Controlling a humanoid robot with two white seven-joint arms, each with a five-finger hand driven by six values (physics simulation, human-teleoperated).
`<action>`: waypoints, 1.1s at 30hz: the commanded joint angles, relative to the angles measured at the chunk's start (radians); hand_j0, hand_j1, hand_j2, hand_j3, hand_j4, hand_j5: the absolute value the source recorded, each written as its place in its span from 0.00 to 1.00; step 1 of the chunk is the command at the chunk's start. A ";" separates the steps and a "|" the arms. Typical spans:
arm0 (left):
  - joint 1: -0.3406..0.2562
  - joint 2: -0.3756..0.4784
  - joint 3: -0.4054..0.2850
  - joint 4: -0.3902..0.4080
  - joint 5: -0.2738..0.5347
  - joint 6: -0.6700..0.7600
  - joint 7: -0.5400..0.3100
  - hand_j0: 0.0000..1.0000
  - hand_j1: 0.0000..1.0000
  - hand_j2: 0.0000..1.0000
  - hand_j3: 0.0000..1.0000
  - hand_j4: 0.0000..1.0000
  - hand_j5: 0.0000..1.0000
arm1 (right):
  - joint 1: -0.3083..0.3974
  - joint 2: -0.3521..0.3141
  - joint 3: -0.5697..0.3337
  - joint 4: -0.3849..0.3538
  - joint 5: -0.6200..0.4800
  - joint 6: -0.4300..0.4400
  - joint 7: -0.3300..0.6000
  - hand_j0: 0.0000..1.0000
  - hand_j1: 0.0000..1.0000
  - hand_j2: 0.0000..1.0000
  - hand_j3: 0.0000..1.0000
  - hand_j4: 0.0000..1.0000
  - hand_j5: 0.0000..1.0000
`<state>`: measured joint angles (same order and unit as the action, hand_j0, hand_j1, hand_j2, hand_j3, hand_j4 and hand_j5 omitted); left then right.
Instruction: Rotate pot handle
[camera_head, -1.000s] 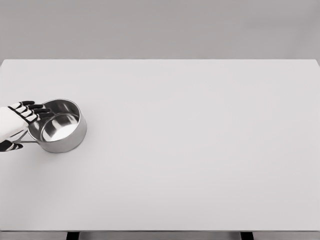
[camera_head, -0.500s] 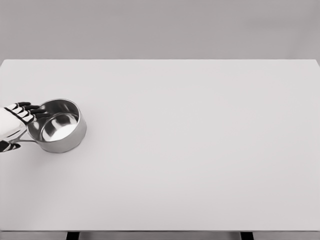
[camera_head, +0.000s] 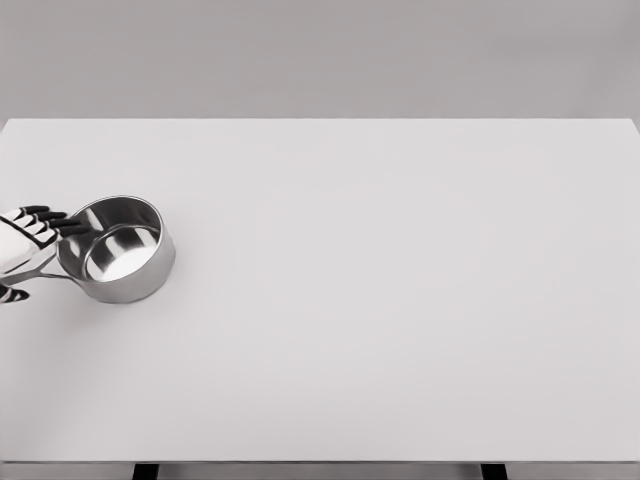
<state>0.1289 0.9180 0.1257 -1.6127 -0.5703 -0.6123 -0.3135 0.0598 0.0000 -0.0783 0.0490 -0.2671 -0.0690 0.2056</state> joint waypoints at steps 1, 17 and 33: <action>0.000 0.002 0.000 0.014 0.006 0.001 0.001 1.00 1.00 1.00 1.00 1.00 1.00 | 0.000 0.000 0.000 0.000 0.000 0.000 0.000 1.00 1.00 1.00 1.00 1.00 1.00; -0.025 0.012 0.000 0.068 0.006 0.001 0.001 1.00 1.00 1.00 1.00 1.00 1.00 | 0.000 0.000 0.000 0.000 0.000 0.000 0.000 1.00 1.00 1.00 1.00 1.00 1.00; -0.032 0.010 0.000 0.073 0.009 0.001 0.001 1.00 1.00 1.00 1.00 1.00 1.00 | 0.000 0.000 0.000 0.000 0.000 0.000 0.000 1.00 1.00 1.00 1.00 1.00 1.00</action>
<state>0.0966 0.9271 0.1257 -1.5400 -0.5677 -0.6123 -0.3135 0.0598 0.0000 -0.0783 0.0490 -0.2671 -0.0690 0.2053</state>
